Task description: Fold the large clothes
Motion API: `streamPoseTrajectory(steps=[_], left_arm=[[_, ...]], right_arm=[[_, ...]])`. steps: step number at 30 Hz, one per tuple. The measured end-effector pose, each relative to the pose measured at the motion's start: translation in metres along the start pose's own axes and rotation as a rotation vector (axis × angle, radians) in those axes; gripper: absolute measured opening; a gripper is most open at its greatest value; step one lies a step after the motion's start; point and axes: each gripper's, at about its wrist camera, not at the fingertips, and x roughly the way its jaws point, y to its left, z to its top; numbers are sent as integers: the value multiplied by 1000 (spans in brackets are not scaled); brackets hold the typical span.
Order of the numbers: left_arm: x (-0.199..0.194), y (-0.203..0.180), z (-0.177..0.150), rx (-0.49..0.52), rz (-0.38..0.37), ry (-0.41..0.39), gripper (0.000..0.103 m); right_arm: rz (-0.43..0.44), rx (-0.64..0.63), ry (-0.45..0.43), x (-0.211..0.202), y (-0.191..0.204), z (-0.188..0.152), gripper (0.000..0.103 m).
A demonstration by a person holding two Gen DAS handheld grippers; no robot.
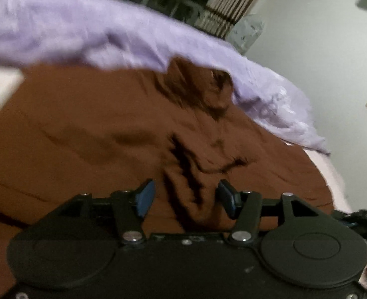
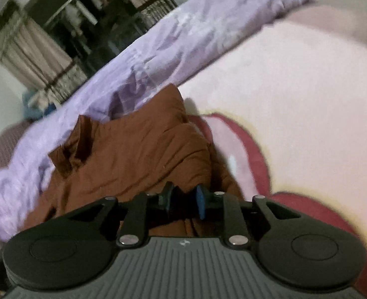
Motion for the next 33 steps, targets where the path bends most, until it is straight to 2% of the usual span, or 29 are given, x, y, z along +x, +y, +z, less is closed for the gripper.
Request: streamPoseTrajectory(steps=[1,3,5,7,12,17,18,20,25,28,30,31,33], left_arm=[[-10,0,3,24,14,-29,57],[-22,-4,11,49,4,-74,58],[-25,-12,17,54,-25,-95,58],[-19,-23,20,73,-52,-98,59],[17,-46,9,117,-78,-48,59],[49,-45,-7,142,-26,14,59],[53,-43,-9,142,-24,22,59],[58,-38,-12,139,-28,20,61],[61,-37,-14,158,-17,14,61],[52,-37,-10,154,-20,22,62],[39,-35,-8,133,2,21,66],[30,-31,-8,121,38,18,67],[10,-19,-12,95,43,12,67]], right_arm=[[-25,-28,-14,-7,4,0,29],[-83,-117,-101,-27,20,1,35],[-86,-196,-188,-34,38,4,35],[-51,-258,-230,-36,55,6,35],[-34,-314,-183,-4,79,6,35],[-112,-330,-109,34,67,-2,35],[-123,-322,-91,41,61,-3,29],[-120,-312,-80,49,51,-7,25],[-91,-302,-79,51,44,-10,24],[-86,-297,-59,46,47,-5,29],[-59,-271,-51,31,47,-1,41],[-48,-262,-56,24,46,-1,45],[-37,-263,-73,3,43,-2,51]])
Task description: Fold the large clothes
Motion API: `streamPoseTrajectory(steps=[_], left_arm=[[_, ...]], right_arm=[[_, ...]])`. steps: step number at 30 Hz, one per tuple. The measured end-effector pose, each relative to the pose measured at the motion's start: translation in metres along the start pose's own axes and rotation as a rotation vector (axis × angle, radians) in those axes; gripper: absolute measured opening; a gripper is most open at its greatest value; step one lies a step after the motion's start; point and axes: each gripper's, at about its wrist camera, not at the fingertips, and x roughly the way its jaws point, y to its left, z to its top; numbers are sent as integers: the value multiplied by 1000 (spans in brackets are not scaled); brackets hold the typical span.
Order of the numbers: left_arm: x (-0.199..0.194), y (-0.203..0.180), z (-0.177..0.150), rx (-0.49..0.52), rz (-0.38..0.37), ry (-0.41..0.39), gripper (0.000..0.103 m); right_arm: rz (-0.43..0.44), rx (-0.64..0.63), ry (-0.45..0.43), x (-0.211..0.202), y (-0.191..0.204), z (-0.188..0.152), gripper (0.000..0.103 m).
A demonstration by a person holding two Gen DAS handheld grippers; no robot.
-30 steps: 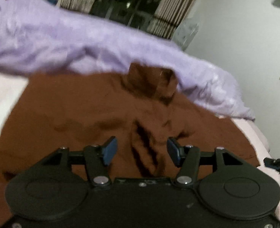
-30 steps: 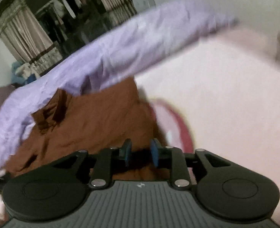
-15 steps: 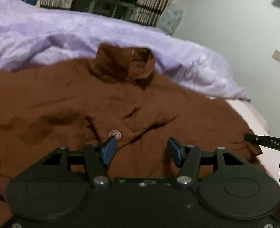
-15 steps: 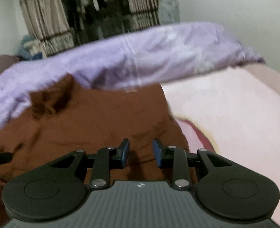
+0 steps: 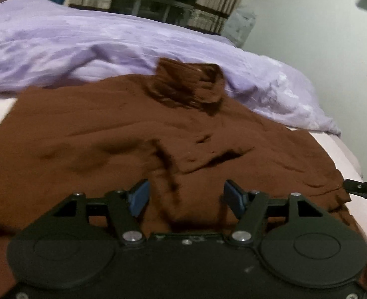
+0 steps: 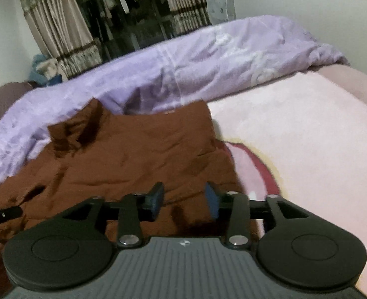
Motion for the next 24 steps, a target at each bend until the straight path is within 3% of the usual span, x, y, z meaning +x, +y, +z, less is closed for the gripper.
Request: streamPoseTrajectory(steps=[9,13,18,24], left_arm=[[-130,87,-56,-127,134,-58,68],[-180,128,-86,-213,193,-61,69],[-210,166,-134,-383,87,48,69],[-228,170,-161,-478,-25,32,69]], right_arm=[[42,-5,72,-79,-37,-43,55],[71,64,110,-108,-64,-70,55],[110,195,142,-132,-97,-103,56],[187,293,165,-141,-108,-129,56]])
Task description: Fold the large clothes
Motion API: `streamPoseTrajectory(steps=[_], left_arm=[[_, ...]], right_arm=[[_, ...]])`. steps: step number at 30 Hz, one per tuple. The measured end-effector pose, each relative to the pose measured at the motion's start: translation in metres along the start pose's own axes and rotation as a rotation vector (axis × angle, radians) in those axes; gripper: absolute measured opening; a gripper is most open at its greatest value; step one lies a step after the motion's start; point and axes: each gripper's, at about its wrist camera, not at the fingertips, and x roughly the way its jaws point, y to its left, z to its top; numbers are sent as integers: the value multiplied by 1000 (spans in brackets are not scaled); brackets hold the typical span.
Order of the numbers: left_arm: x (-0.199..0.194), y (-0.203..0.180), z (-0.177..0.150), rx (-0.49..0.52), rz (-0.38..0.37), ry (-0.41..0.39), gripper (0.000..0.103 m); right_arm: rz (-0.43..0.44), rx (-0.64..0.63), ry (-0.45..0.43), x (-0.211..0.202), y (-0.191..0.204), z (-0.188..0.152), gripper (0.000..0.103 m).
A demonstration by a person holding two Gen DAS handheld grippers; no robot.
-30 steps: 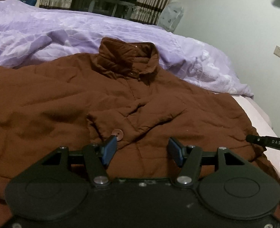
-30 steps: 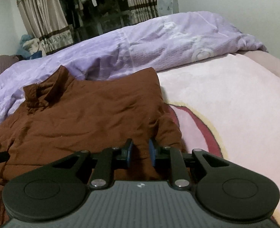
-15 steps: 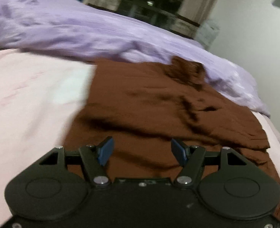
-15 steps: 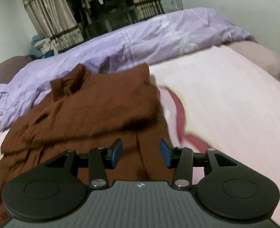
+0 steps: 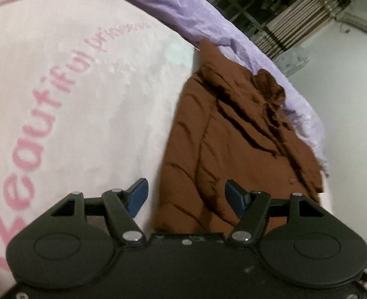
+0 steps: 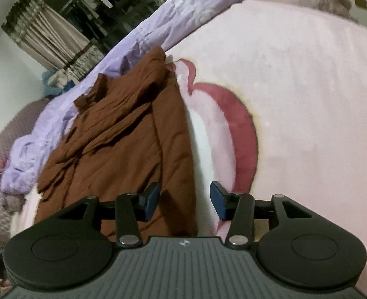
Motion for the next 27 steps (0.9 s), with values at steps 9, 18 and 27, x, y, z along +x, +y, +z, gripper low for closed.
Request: streamPoseTrajectory(steps=[9,18,27], left_arm=[[13,-12,-3,7,-22,18,67],[3,-24,-5,-3,-33,1,13],[-51,-49,-38,31,-96,-100,9]], right_arm=[[58,23,15,12,12,-9,62],[46,28,-1,7,20,-8,12],[41,6,-62,-31,10,4,9]])
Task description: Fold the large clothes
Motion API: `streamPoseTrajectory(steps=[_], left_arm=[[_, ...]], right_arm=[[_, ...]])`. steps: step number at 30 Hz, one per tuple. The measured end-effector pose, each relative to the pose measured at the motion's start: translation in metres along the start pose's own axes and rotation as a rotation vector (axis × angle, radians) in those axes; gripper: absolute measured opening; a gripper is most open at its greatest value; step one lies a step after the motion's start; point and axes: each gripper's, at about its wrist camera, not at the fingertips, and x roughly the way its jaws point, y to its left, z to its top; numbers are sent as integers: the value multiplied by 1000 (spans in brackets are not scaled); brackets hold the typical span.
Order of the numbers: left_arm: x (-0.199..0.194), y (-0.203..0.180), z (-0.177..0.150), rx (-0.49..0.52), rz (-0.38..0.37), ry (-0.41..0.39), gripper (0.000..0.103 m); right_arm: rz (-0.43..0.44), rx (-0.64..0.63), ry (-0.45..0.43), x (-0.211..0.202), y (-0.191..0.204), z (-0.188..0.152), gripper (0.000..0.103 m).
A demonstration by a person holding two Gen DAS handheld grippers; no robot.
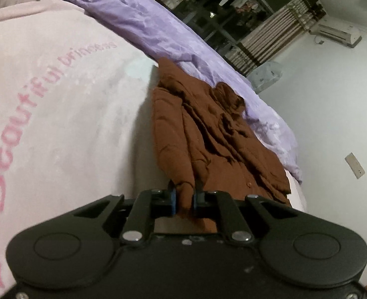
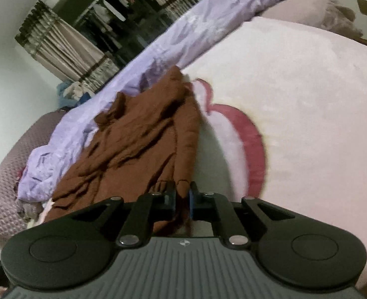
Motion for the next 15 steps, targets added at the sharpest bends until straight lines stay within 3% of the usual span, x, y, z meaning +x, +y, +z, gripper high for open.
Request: streamPoseTrajectory(steps=[4,6,9,13,14,15], left_arm=[[13,18,-14,-23,42,42,9],[23,31,-18,-44,56,76,12],[26,42,-20,-55,81,89,30],[14,50,-18,-112,44,62,41],[15,47,-16,-110,54,55,41],[16,45,-12,-93,86,49,48]], right_arm=[[-5,51,24,11,-21,-7,9],[-10,50,49,18,-28,-11,15],[-5,73,57,20,-35,-14,31],[27,80,63,12,-39,-14,35],[31,71,69,12,-39,-12,36],[30,62,71,12,-38,-12,37]])
